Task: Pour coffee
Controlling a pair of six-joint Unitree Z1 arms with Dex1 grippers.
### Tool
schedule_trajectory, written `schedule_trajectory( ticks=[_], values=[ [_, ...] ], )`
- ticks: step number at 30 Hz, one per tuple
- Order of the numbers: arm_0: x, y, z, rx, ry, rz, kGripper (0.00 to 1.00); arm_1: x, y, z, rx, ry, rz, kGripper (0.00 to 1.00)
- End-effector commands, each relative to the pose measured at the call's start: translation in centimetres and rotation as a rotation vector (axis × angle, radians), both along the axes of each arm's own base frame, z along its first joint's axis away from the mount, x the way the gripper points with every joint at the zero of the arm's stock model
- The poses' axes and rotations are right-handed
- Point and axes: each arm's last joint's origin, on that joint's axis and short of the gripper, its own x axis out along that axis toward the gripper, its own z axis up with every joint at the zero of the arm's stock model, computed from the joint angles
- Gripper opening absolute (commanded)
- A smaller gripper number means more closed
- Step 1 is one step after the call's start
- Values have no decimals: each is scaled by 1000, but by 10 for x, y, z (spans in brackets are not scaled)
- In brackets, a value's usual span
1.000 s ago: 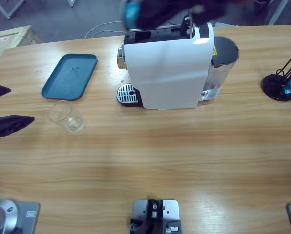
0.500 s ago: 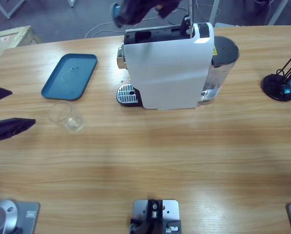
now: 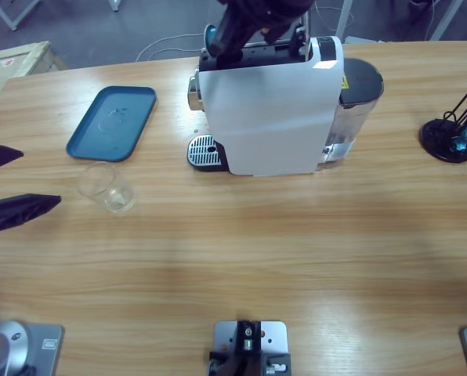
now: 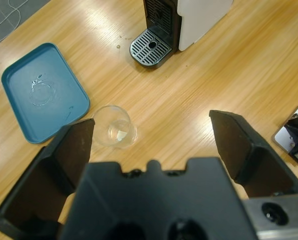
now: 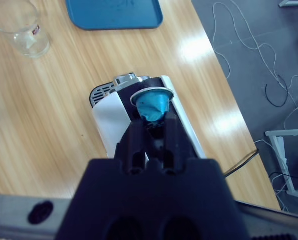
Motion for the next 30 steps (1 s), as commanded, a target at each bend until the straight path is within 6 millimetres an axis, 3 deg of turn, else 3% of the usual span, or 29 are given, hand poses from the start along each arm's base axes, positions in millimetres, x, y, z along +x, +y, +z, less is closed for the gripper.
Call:
schedule_trajectory(
  ticks=[1,19,24,26,27,30],
  values=[
    [2,-3,-14,20,27,8,991,14,7,-28,-66,40,-22,0],
    [2,-3,-14,13,26,8,991,15,6,-32,-83,61,-40,11],
    [1,-2,-14,12,25,8,991,17,6,-31,-78,56,-69,588],
    [1,-2,-14,10,24,9,991,17,6,-30,-78,45,-82,899],
    [1,-2,-14,9,24,11,991,17,5,-28,-74,35,-91,953],
    [1,-2,-14,7,30,14,991,16,5,-19,-54,12,-106,953]
  ],
)
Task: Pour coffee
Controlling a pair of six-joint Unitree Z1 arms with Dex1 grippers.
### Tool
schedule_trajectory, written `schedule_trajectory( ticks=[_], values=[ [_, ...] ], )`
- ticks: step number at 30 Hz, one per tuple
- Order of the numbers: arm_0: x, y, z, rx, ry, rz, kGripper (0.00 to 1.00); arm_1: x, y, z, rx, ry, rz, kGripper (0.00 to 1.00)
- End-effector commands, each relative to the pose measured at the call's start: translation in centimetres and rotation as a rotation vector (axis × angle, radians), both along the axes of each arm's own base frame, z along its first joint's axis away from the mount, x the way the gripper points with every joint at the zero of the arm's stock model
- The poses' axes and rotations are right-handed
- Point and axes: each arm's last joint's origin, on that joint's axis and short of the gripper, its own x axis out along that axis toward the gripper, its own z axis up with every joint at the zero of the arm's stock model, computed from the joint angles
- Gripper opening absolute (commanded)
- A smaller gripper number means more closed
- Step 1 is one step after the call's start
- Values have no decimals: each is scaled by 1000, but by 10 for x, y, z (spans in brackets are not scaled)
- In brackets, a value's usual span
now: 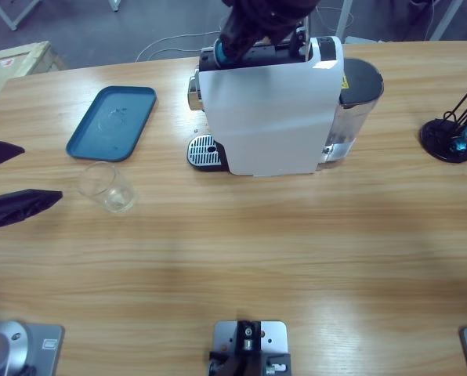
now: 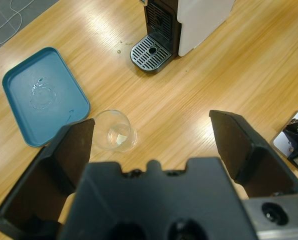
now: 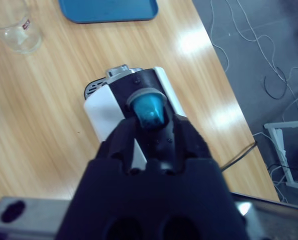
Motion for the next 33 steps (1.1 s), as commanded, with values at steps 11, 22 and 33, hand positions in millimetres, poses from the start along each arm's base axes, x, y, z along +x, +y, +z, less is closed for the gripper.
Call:
schedule_trajectory(
  ticks=[11,22,33],
  values=[
    [-1,1,-9,-2,18,10,991,-84,-7,37,180,99,-174,0],
    [-3,2,3,-46,0,12,991,-104,-96,26,522,84,-831,0],
    [-5,5,5,-52,7,20,990,-19,-53,-13,743,196,-885,0]
  ],
)
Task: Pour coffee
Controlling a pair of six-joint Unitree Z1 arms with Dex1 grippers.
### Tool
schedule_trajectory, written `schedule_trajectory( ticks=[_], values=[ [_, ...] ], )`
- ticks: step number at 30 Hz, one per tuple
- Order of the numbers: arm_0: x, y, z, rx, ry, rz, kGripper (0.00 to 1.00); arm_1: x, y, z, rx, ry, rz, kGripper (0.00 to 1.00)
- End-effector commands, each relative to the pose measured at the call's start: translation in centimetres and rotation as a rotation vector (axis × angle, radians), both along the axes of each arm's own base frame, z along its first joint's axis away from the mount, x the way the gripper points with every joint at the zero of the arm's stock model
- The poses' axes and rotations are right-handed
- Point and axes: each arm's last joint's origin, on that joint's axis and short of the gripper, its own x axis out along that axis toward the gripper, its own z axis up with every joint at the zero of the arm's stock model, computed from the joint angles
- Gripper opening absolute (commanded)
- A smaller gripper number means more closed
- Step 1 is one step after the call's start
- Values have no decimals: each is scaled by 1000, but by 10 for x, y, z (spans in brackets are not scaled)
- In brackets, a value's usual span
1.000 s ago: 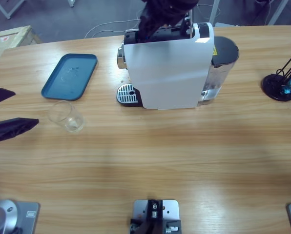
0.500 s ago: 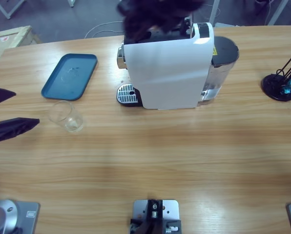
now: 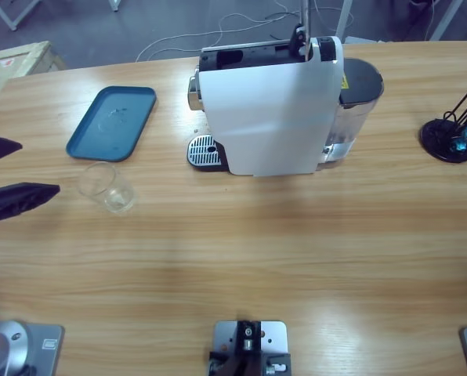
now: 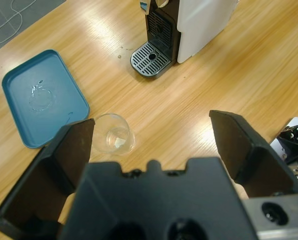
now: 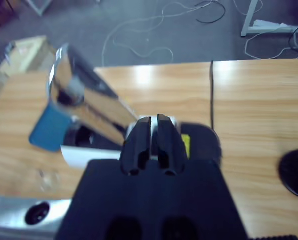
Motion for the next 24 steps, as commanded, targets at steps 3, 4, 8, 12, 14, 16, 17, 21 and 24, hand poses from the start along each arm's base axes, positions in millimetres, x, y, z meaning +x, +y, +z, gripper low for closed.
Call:
schedule_trajectory(
  ticks=[3,4,8,12,14,16,17,21,24],
  values=[
    [-4,5,0,-17,10,6,991,44,41,-41,134,48,73,0],
    [-4,5,-1,-15,11,6,991,42,44,-40,143,46,97,0],
    [-6,7,1,-29,11,12,990,43,57,-46,169,32,159,0],
    [-8,9,1,-35,20,17,987,44,81,-56,160,41,210,0],
    [-8,9,2,-37,22,18,987,44,86,-65,144,57,215,0],
    [-8,9,3,-34,25,19,987,45,88,-70,144,61,222,0],
    [-8,9,3,-31,27,19,987,46,90,-72,143,63,226,0],
    [-7,8,2,-23,33,19,987,40,108,-83,134,71,261,0],
    [-6,7,2,-19,37,19,987,37,121,-97,112,93,282,0]
  ],
)
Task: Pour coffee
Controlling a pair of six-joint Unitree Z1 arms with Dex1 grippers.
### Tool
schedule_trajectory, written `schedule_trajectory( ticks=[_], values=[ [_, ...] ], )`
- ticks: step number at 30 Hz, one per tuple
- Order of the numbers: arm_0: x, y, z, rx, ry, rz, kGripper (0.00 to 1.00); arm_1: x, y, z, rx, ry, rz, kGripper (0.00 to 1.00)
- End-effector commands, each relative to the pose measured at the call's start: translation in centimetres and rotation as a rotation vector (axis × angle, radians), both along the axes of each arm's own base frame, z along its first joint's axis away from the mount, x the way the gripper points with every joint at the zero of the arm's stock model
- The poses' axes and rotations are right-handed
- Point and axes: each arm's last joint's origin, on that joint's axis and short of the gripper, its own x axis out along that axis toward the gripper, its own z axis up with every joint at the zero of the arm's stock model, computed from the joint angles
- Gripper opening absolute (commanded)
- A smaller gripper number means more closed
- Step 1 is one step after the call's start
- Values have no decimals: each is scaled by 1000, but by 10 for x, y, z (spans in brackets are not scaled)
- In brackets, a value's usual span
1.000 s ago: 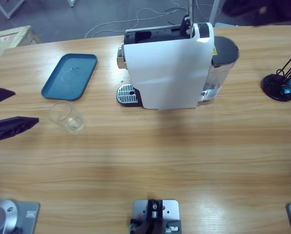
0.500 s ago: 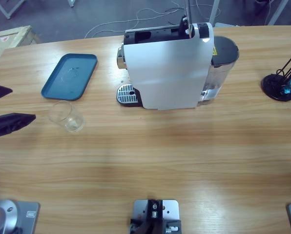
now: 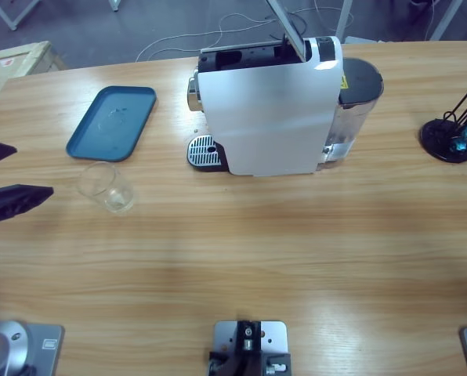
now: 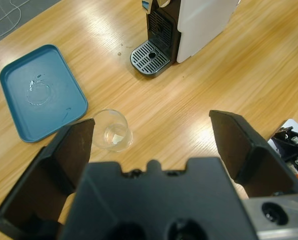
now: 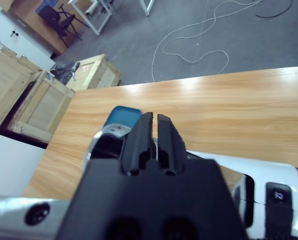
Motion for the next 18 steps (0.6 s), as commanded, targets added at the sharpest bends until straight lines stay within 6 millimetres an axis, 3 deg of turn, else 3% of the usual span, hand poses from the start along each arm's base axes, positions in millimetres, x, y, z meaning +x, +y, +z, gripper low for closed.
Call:
schedule_trajectory(
  ticks=[1,9,18],
  values=[
    [-2,1,1,0,16,-2,987,-13,62,-75,-128,107,147,0],
    [-1,0,2,0,16,-2,987,-9,69,-99,-186,151,146,0],
    [-1,0,4,-3,14,-2,987,-9,69,-145,-345,287,133,0]
  ],
)
